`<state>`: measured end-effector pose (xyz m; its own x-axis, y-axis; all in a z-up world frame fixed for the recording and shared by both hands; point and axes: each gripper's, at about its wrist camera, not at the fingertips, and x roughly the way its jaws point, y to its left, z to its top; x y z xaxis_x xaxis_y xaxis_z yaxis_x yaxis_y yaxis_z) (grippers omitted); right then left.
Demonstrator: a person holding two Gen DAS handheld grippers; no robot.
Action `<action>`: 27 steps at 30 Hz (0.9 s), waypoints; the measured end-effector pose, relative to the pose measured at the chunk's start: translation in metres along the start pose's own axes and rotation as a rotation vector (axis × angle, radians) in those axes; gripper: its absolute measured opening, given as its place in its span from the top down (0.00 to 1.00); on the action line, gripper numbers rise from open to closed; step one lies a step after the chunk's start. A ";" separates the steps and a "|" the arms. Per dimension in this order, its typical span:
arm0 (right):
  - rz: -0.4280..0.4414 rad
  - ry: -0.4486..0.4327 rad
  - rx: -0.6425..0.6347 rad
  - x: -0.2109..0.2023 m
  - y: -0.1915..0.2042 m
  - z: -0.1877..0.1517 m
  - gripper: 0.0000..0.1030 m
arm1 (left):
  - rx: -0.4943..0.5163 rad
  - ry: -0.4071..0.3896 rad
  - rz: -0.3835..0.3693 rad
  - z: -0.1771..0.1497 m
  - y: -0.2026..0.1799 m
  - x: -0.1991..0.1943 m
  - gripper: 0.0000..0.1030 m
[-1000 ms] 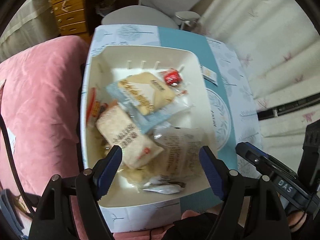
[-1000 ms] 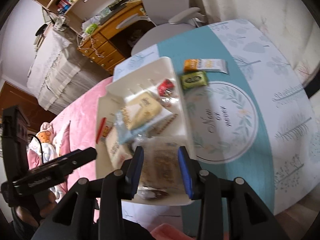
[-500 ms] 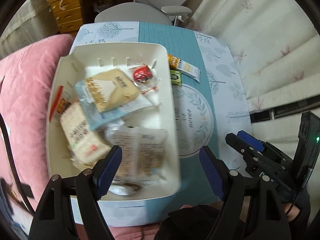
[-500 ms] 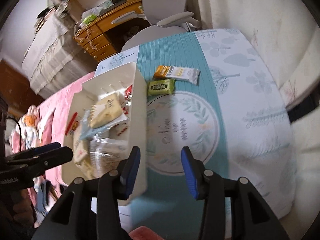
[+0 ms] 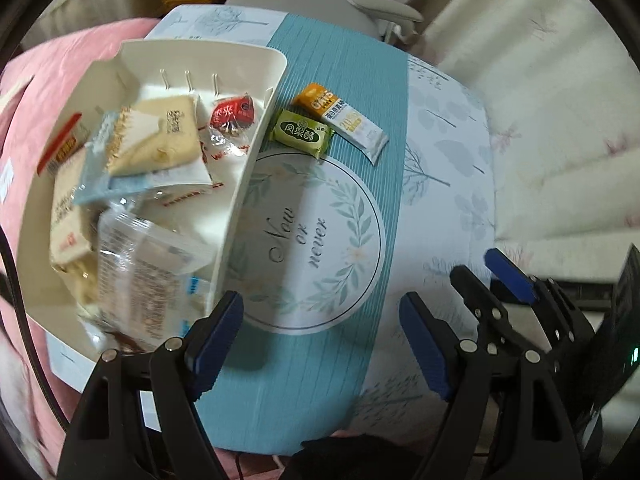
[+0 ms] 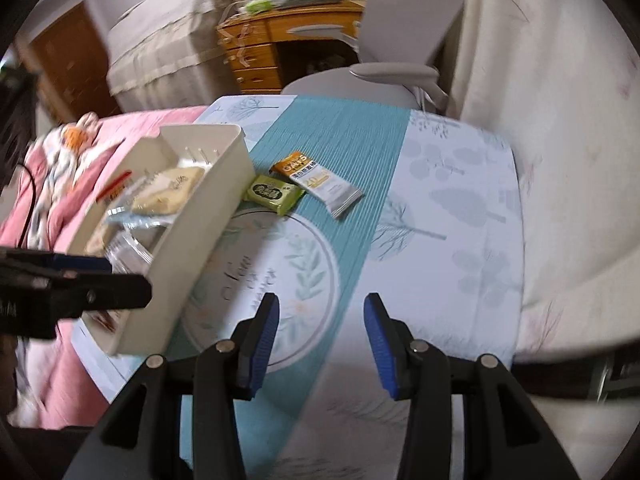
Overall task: Organize snacks
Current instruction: 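Move both tools toward the green pack and OATS bar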
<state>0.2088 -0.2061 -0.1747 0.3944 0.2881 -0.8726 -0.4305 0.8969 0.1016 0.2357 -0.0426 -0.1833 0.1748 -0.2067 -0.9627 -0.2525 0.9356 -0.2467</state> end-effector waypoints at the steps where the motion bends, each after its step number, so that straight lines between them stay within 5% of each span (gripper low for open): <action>1: -0.002 -0.014 -0.030 0.001 -0.004 0.000 0.57 | -0.016 -0.003 0.007 0.002 -0.002 0.004 0.23; 8: 0.022 -0.082 -0.123 0.022 -0.026 0.009 0.50 | -0.180 -0.032 0.058 0.032 -0.011 0.035 0.23; 19: 0.083 -0.187 -0.226 0.083 -0.042 0.038 0.44 | -0.487 -0.207 0.090 0.067 -0.010 0.065 0.23; 27: 0.093 -0.237 -0.349 0.123 -0.034 0.053 0.36 | -0.604 -0.192 0.131 0.089 0.000 0.097 0.23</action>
<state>0.3149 -0.1837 -0.2602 0.4986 0.4681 -0.7295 -0.7060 0.7077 -0.0284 0.3370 -0.0374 -0.2671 0.2591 0.0052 -0.9658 -0.7644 0.6123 -0.2018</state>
